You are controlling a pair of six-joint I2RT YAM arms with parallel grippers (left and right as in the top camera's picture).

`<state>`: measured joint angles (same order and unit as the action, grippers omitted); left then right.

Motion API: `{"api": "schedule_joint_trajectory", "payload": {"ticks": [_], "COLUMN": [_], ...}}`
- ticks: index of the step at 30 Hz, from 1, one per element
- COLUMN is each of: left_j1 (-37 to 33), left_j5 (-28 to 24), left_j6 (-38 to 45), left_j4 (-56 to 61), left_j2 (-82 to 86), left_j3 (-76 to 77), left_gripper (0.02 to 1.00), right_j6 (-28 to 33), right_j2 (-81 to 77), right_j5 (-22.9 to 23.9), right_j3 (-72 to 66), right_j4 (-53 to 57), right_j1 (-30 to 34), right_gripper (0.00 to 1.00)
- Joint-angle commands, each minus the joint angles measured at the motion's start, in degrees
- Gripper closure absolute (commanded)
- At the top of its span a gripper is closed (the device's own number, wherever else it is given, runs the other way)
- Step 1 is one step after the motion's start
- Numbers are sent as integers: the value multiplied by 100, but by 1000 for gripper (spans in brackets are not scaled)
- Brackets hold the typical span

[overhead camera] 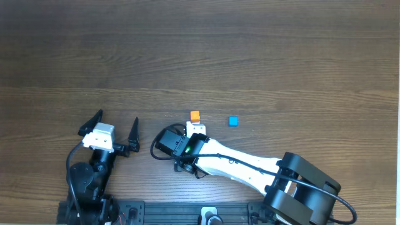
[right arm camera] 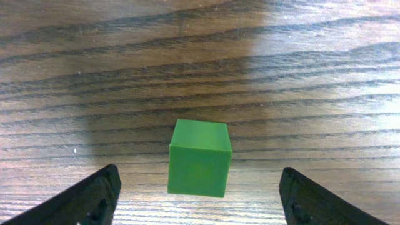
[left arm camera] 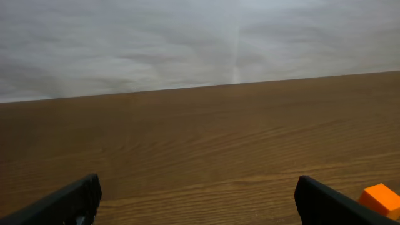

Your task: Stack Cubes

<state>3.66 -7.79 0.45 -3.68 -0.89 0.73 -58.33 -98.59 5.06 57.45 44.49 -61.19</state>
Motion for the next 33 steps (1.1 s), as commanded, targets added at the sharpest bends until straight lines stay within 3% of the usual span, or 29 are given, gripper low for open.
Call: {"api": "schedule_joint_trajectory", "payload": {"ticks": [1, 19, 33], "left_j1": [-35, -35, -35], "left_j5": [-72, -72, -72], "left_j6": [83, 83, 83], "left_j4": [2, 2, 2], "left_j2": [50, 50, 50], "left_j3": [-39, -39, -39], "left_gripper": [18, 23, 20], "right_j6": [33, 33, -114], "right_j2": [-120, -166, -184], "right_j5": [127, 144, 149], "right_j3": [98, 98, 96], "right_j4": [-26, -142, -144], "right_j1": [-42, -42, -42], "right_gripper": [261, 489, 568]}}
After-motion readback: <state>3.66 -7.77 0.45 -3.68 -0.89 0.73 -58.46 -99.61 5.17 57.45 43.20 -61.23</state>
